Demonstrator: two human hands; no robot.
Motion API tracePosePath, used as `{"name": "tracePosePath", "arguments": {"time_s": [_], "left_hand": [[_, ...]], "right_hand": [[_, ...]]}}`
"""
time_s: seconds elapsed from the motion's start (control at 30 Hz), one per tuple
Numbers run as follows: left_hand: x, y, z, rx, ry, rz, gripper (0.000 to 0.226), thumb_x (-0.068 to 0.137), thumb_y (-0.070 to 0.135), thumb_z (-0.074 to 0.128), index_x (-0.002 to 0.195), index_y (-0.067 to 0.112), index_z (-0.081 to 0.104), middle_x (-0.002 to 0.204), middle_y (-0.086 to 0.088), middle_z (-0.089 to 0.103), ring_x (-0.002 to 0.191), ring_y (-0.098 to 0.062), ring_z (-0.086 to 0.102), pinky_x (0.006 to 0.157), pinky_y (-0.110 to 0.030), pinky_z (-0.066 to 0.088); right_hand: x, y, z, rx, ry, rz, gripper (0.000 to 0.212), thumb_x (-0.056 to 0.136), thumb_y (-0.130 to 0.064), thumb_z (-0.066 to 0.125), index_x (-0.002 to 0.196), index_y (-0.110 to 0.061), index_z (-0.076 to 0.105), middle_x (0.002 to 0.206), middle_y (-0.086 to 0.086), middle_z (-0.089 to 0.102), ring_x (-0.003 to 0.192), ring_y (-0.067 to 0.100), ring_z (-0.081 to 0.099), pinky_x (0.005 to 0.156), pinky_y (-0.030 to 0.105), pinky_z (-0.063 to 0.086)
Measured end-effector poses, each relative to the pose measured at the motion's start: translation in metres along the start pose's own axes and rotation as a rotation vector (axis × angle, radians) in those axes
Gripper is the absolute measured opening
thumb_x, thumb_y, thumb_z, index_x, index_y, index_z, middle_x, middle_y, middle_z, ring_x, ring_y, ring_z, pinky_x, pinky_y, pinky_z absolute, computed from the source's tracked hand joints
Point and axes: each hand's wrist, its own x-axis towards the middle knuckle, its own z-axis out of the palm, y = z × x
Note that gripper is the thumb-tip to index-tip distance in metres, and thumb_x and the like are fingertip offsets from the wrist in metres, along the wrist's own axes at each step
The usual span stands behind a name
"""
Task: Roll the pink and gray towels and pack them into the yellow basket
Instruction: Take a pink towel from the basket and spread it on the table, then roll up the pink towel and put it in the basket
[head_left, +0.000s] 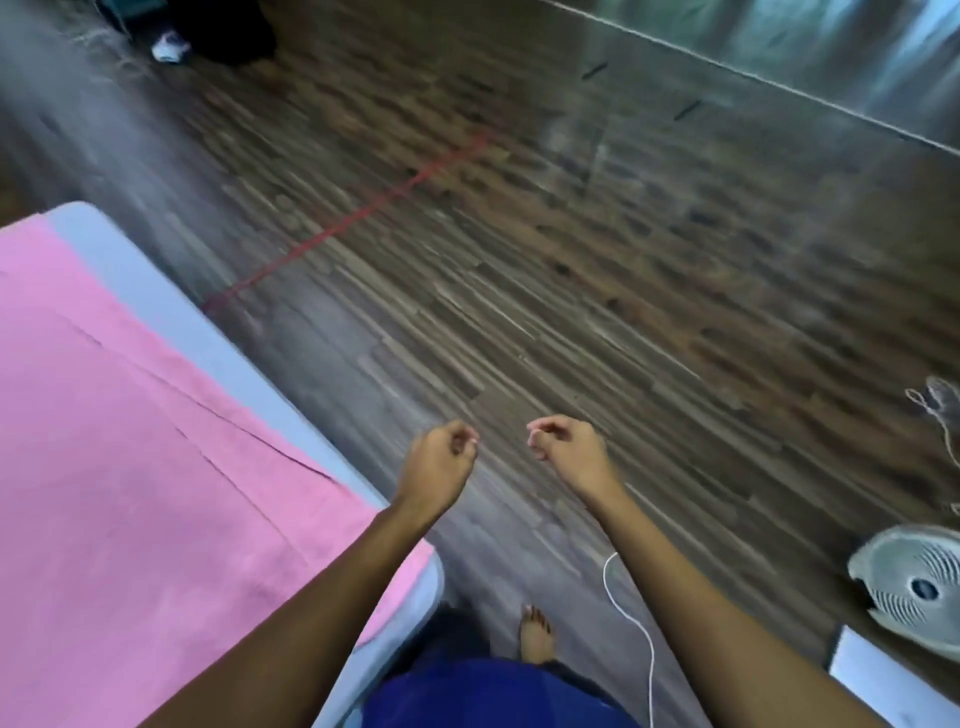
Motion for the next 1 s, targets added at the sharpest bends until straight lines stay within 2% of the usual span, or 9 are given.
{"name": "tracePosePath", "arguments": {"time_s": [0.1,0.2,0.33,0.43,0.53,0.6,0.73,0.87,1.0], "left_hand": [[0.030,-0.003,-0.014,-0.037,0.113,-0.093,0.013,0.091,0.020,0.057,0.095,0.019,0.070,0.079,0.004,0.068,0.079,-0.015,0.063,0.068,-0.026,0.042],[0.058,-0.023,-0.031,-0.075,0.249,-0.197,0.014,0.092,0.025,0.056,0.096,0.022,0.069,0.083,0.005,0.069,0.081,-0.014,0.063,0.071,-0.027,0.047],[0.081,-0.061,-0.052,-0.154,0.454,-0.348,0.015,0.093,0.022,0.054,0.093,0.019,0.069,0.089,0.002,0.070,0.080,-0.016,0.062,0.071,-0.026,0.048],[0.081,-0.091,-0.059,-0.178,0.591,-0.507,0.015,0.094,0.021,0.053,0.095,0.018,0.068,0.095,0.000,0.070,0.085,-0.019,0.062,0.075,-0.027,0.048],[0.064,-0.112,-0.056,-0.242,0.728,-0.692,0.015,0.091,0.018,0.053,0.095,0.021,0.067,0.094,0.001,0.069,0.086,-0.019,0.061,0.071,-0.026,0.041],[0.049,-0.120,-0.047,-0.278,0.783,-0.812,0.016,0.090,0.017,0.053,0.098,0.020,0.066,0.097,-0.001,0.068,0.089,-0.021,0.060,0.071,-0.026,0.037],[0.033,-0.119,-0.023,-0.339,0.872,-1.021,0.018,0.091,0.020,0.053,0.105,0.017,0.065,0.106,-0.006,0.066,0.096,-0.026,0.060,0.079,-0.030,0.045],[0.047,-0.109,0.004,-0.272,0.918,-1.135,0.036,0.089,0.033,0.062,0.121,0.019,0.057,0.117,0.002,0.057,0.105,-0.019,0.053,0.088,-0.033,0.046],[0.076,-0.106,0.022,-0.125,0.953,-1.231,0.032,0.081,0.011,0.061,0.113,0.013,0.059,0.116,-0.006,0.058,0.106,-0.029,0.053,0.088,-0.039,0.042]], "right_hand": [[0.048,-0.034,0.018,-0.117,-0.131,-0.055,0.020,0.086,-0.011,0.063,0.079,-0.029,0.068,0.079,0.003,0.072,0.073,0.016,0.065,0.084,0.038,0.054],[0.093,-0.065,0.054,-0.252,-0.318,-0.124,0.014,0.086,-0.011,0.062,0.090,-0.021,0.071,0.084,0.003,0.073,0.072,0.012,0.065,0.078,0.025,0.051],[0.136,-0.095,0.120,-0.399,-0.543,-0.188,0.016,0.085,-0.006,0.060,0.088,-0.020,0.069,0.081,0.004,0.071,0.074,0.019,0.069,0.081,0.034,0.055],[0.154,-0.109,0.169,-0.571,-0.726,-0.238,0.015,0.084,-0.012,0.061,0.087,-0.023,0.069,0.081,0.003,0.072,0.074,0.017,0.069,0.077,0.032,0.054],[0.164,-0.114,0.214,-0.689,-0.918,-0.326,0.010,0.083,-0.016,0.062,0.083,-0.025,0.067,0.078,0.004,0.071,0.074,0.022,0.067,0.077,0.036,0.055],[0.164,-0.116,0.240,-0.791,-1.040,-0.408,0.011,0.086,-0.015,0.063,0.091,-0.022,0.070,0.083,0.003,0.070,0.081,0.023,0.068,0.081,0.037,0.055],[0.159,-0.122,0.281,-1.024,-1.274,-0.710,0.023,0.089,-0.015,0.060,0.109,-0.016,0.070,0.105,0.004,0.071,0.096,0.020,0.065,0.088,0.032,0.051],[0.163,-0.131,0.329,-1.155,-1.481,-1.206,0.028,0.084,-0.010,0.059,0.109,-0.015,0.070,0.113,0.011,0.062,0.104,0.031,0.058,0.093,0.037,0.045],[0.174,-0.149,0.376,-1.287,-1.596,-1.660,0.039,0.085,-0.013,0.056,0.122,-0.022,0.061,0.133,0.005,0.050,0.119,0.030,0.047,0.095,0.043,0.043]]}}
